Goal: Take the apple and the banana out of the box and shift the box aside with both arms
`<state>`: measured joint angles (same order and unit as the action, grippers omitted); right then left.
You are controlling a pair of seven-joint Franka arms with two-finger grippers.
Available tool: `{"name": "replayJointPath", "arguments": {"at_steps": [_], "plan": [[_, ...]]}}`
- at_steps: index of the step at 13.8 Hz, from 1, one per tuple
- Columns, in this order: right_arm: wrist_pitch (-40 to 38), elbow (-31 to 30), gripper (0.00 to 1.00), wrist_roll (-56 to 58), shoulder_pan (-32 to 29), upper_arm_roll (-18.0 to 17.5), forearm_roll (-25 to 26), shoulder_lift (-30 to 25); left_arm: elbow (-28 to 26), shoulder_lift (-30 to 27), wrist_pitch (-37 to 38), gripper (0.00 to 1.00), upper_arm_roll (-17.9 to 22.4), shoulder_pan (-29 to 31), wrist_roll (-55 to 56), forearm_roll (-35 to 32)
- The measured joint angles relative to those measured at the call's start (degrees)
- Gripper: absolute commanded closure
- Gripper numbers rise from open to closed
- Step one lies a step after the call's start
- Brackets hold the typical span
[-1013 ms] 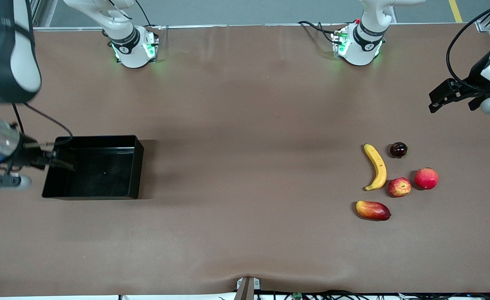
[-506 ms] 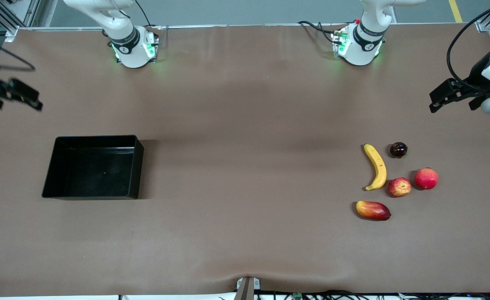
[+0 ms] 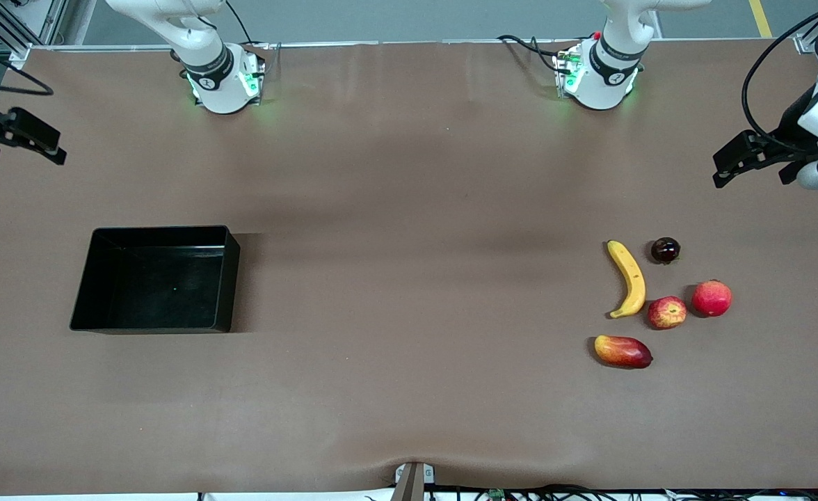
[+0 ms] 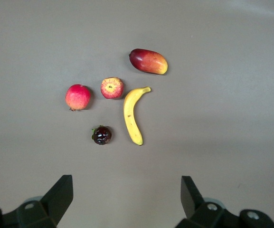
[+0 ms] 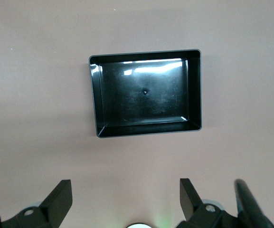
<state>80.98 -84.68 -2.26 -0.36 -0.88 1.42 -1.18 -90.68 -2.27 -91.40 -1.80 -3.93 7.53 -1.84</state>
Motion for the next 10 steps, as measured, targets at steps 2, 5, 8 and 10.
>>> {"name": "replayJointPath", "arguments": {"at_steps": [2, 5, 8, 10], "plan": [[0.2, -0.3, 0.0, 0.6, 0.0, -0.1, 0.0, 0.0, 0.1, 0.0, 0.0, 0.0, -0.3, -0.1, 0.0, 0.0], [2.0, -0.3, 0.0, 1.2, 0.0, -0.2, -1.2, 0.0, 0.4, 0.0, 0.0, 0.0, -0.3, -0.1, 0.0, 0.0], [2.4, -0.4, 0.0, 1.9, -0.9, 0.1, -4.1, 0.0, 0.5, 0.0, 0.0, 0.0, -0.2, -0.1, 0.0, 0.0], [2.3, -0.4, 0.0, 2.2, -1.0, 0.1, -4.6, 0.0, 0.7, 0.0, 0.1, 0.0, -0.2, -0.1, 0.0, 0.0]]}}
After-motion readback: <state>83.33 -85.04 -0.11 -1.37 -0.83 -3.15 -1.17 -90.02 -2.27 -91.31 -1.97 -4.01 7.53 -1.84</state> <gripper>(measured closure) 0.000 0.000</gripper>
